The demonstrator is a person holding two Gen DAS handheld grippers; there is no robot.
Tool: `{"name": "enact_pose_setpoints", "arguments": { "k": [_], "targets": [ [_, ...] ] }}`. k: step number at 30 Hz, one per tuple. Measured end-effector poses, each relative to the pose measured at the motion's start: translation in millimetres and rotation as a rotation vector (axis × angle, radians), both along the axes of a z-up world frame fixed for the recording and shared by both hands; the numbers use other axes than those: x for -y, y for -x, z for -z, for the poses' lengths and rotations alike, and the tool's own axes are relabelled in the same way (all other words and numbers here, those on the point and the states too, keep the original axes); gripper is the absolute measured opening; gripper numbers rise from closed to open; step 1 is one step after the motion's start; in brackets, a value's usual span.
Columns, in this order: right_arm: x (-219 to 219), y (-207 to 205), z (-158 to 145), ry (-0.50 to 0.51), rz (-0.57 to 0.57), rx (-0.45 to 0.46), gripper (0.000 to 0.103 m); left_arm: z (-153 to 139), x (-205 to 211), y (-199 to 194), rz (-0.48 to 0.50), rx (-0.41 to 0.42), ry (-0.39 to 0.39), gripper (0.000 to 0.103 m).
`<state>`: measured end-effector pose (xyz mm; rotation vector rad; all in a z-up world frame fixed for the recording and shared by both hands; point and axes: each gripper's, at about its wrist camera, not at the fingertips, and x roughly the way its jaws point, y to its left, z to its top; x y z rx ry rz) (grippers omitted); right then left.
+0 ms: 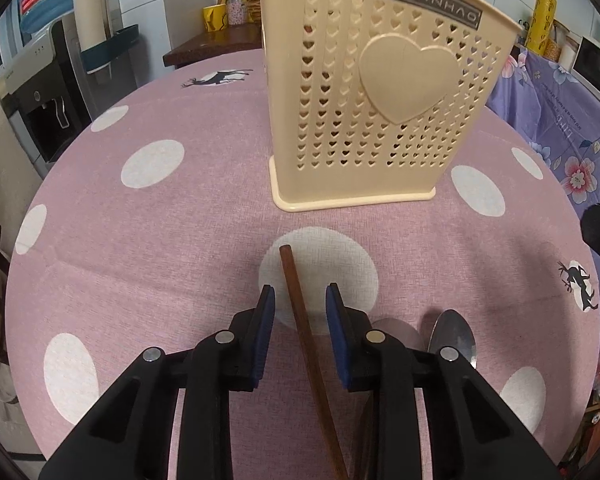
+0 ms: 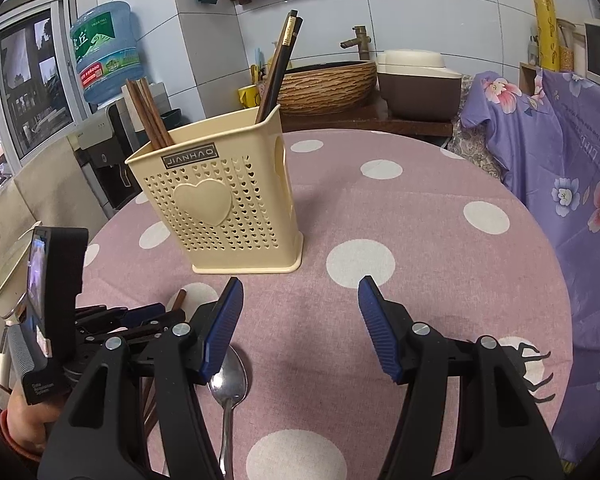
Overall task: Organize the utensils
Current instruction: 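Move both tools down toward the last wooden chopstick and the metal spoon, then grasp the wooden chopstick with the left tool while the right tool grasps the metal spoon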
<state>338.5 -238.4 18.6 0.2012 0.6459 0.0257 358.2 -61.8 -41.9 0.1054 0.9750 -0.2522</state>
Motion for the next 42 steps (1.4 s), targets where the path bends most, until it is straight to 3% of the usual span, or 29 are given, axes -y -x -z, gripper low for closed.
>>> {"name": "enact_pose_setpoints", "arguments": {
  "k": [4, 10, 19, 27, 38, 42],
  "targets": [
    [0.8, 2.4, 2.1, 0.007, 0.001, -0.008, 0.06, 2.8, 1.6, -0.1, -0.008, 0.01, -0.003, 0.024],
    [-7.9, 4.1, 15.1, 0.026, -0.039, -0.068, 0.06, 3.0, -2.6, -3.6, -0.026, 0.025, -0.008, 0.011],
    [-52.2, 16.3, 46.0, 0.097, -0.185, -0.187, 0.06, 3.4, -6.6, -7.7, -0.041, 0.023, 0.02, 0.009],
    [-67.7, 18.0, 67.1, 0.149, -0.206, -0.249, 0.06, 4.1, -8.5, -10.5, -0.04, 0.024, 0.027, 0.009],
    [-76.9, -6.1, 69.4, 0.191, -0.197, -0.241, 0.059, 5.0, -8.9, -10.0, -0.041, 0.023, 0.032, 0.009],
    [-80.4, -18.1, 68.1, 0.196, -0.2, -0.242, 0.053, 5.3, -9.1, -10.0, -0.041, 0.024, 0.032, 0.009]
  ]
}}
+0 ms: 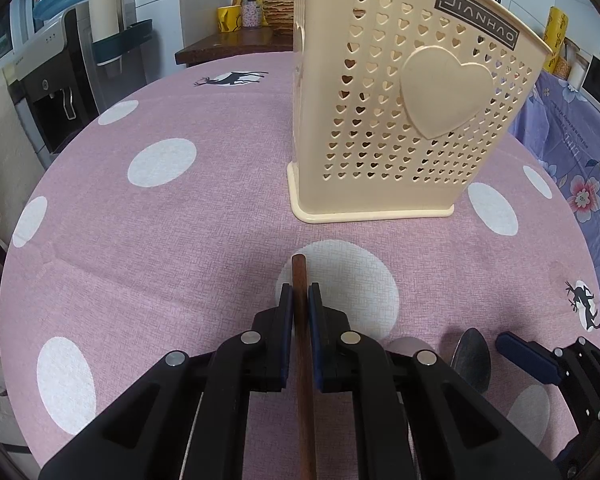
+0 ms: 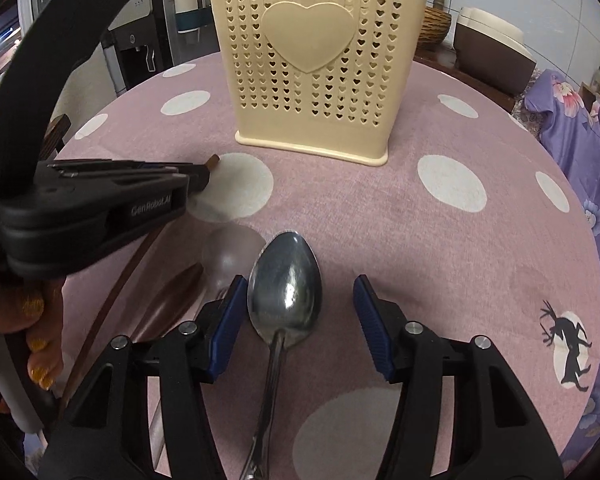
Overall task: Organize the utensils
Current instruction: 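Grasp the wooden chopstick with the left tool while the right tool grasps the metal spoon, then lift the chopstick and spoon upright and carry them over the holder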
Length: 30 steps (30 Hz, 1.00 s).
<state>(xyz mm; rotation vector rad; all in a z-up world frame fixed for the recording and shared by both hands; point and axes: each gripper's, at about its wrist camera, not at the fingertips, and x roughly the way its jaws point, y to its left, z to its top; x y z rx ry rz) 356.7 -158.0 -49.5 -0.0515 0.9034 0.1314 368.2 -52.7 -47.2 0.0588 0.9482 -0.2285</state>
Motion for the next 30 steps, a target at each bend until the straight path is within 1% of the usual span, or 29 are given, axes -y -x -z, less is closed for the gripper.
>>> {"name": "enact_pose_setpoints", "arguments": {
  "k": [2, 3, 4, 6, 11, 15, 20, 22, 27, 30],
  "targets": [
    [-1.2, -4.2, -0.8, -0.001, 0.002, -0.002, 0.052, -0.3, -0.1, 0.3, 0.0, 0.0, 0.0, 0.009],
    [-1.3, -6.3, -1.2, -0.002, 0.004, -0.003, 0.049, 0.0, 0.1, 0.1, 0.0, 0.0, 0.0, 0.009],
    [-1.6, -7.9, -1.7, -0.003, 0.005, -0.003, 0.043, -0.1, -0.3, 0.3, 0.0, 0.0, -0.001, 0.009],
    [-3.1, -9.6, -2.7, -0.003, 0.0, -0.001, 0.038, 0.2, -0.6, 0.1, 0.0, 0.0, -0.001, 0.009],
    [-0.4, -12.1, -3.3, -0.02, -0.003, -0.003, 0.037, 0.2, -1.7, 0.2, -0.001, 0.001, -0.003, 0.009],
    [8.3, -13.8, -5.7, -0.076, 0.007, -0.003, 0.037, -0.5, -2.9, 0.7, -0.002, 0.001, -0.004, 0.009],
    [21.1, -12.8, -17.3, -0.154, 0.018, 0.013, 0.037, -1.7, -6.5, -2.6, -0.02, -0.018, 0.026, 0.009],
    [24.9, -10.0, -26.4, -0.164, 0.022, 0.038, 0.037, -4.7, -7.0, -2.8, -0.02, -0.018, 0.046, 0.009],
    [31.7, -1.2, -52.6, -0.189, 0.01, 0.086, 0.037, -26.8, -8.1, 3.0, -0.022, 0.033, 0.073, 0.009],
    [37.0, 3.9, -67.8, -0.206, 0.005, 0.107, 0.037, -47.6, -10.3, 8.0, -0.02, 0.079, 0.093, 0.009]
  ]
}}
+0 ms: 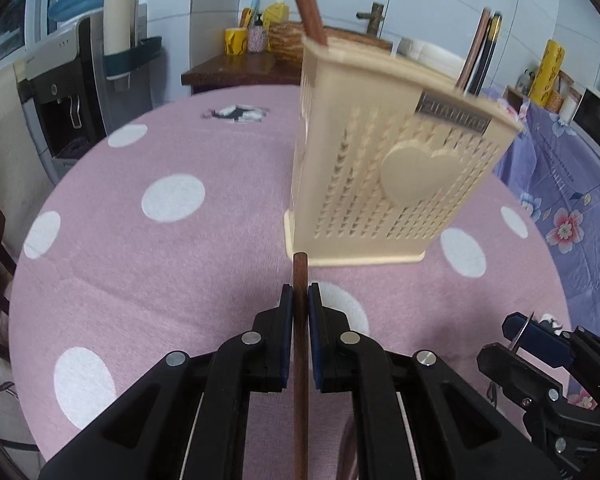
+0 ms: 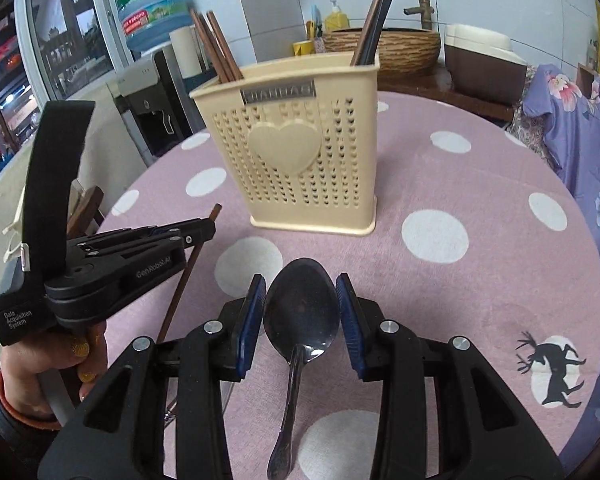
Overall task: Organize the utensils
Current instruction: 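Lift the chopstick and spoon upright and carry them over the holder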
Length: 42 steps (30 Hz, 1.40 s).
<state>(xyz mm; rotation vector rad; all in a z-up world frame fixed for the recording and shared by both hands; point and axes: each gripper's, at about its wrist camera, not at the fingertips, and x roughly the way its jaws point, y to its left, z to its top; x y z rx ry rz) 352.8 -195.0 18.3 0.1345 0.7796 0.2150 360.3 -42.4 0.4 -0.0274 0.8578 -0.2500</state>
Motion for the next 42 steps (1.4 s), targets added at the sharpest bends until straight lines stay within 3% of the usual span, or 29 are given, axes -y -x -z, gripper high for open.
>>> {"name": "enact_pose_setpoints", "arguments": {
  "k": [10, 14, 42],
  "targets": [
    [16.5, 10.7, -46.1, -0.029, -0.005, 0.074, 0.037, -78.4, -15.5, 14.9, -0.017, 0.181, 0.067, 0.009],
    [16.0, 11.2, -60.4, -0.024, 0.0, 0.106, 0.037, -96.1, -17.5, 17.2, -0.029, 0.23, 0.077, 0.008],
    [15.5, 3.3, -79.7, -0.006, 0.001, 0.183, 0.037, -141.1, -22.8, 28.2, -0.02, 0.334, 0.107, 0.008]
  ]
}}
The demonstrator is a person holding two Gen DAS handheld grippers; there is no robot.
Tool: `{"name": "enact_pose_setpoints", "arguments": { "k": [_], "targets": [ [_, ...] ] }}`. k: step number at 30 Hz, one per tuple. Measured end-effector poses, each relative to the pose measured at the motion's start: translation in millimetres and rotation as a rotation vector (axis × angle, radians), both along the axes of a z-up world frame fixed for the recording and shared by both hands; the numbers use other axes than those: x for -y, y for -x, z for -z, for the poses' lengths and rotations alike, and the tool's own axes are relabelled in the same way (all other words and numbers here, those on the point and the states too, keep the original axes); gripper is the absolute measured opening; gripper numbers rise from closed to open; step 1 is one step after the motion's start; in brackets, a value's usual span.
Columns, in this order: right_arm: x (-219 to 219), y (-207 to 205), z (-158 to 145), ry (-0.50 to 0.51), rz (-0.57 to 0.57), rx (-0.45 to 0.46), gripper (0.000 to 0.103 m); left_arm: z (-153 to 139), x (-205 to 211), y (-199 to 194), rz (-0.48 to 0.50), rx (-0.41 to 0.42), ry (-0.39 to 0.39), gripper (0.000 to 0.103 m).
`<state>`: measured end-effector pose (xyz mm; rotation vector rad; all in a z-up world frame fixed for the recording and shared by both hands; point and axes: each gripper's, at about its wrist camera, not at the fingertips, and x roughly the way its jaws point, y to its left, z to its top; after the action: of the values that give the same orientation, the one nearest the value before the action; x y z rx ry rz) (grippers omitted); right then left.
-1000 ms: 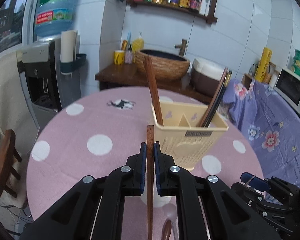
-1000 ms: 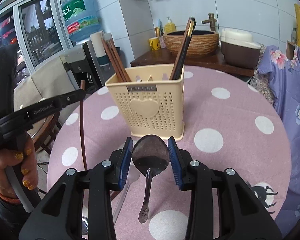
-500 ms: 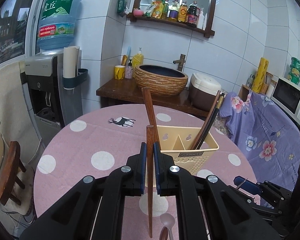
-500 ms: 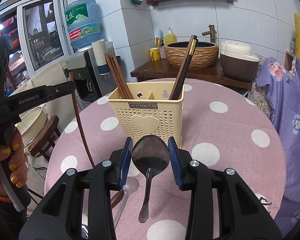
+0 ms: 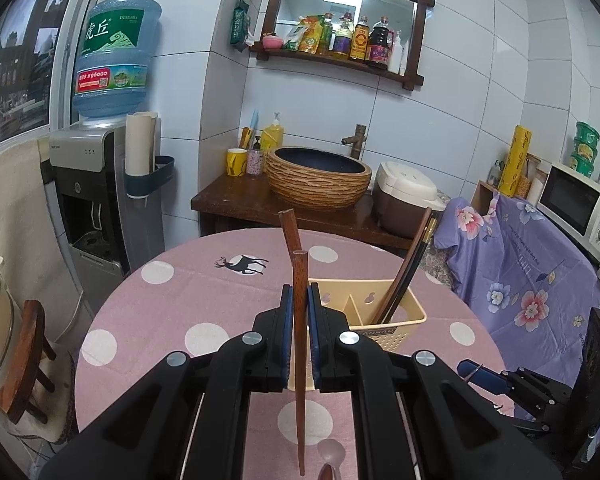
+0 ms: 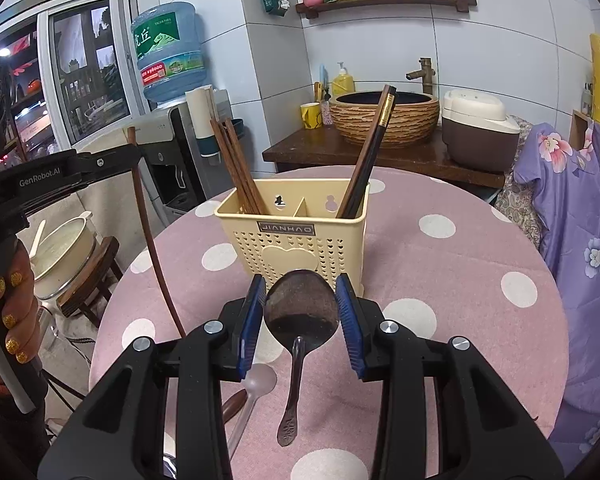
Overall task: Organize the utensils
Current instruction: 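Lift the chopstick and spoon upright and carry them over the holder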
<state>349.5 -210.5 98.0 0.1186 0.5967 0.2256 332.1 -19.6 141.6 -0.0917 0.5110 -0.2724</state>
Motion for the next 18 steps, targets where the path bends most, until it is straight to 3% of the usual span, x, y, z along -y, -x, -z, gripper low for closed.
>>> {"name": "enact_pose_setpoints", "arguments": {
  "k": [6, 12, 18],
  "targets": [
    [1.0, -8.3, -30.1, -0.015, -0.003, 0.054, 0.037, -32.4, 1.9, 2.1, 0.011, 0.058, 0.011, 0.008],
    [1.0, -37.1, -87.9, -0.005, 0.048, 0.189, 0.037, -86.2, 9.5, -6.1, -0.005, 0.152, 0.062, 0.008],
    [7.9, -80.0, -131.7, -0.019, 0.138, 0.302, 0.037, -124.8, 15.2, -33.8, -0.094, 0.258, 0.137, 0.008]
  ]
}}
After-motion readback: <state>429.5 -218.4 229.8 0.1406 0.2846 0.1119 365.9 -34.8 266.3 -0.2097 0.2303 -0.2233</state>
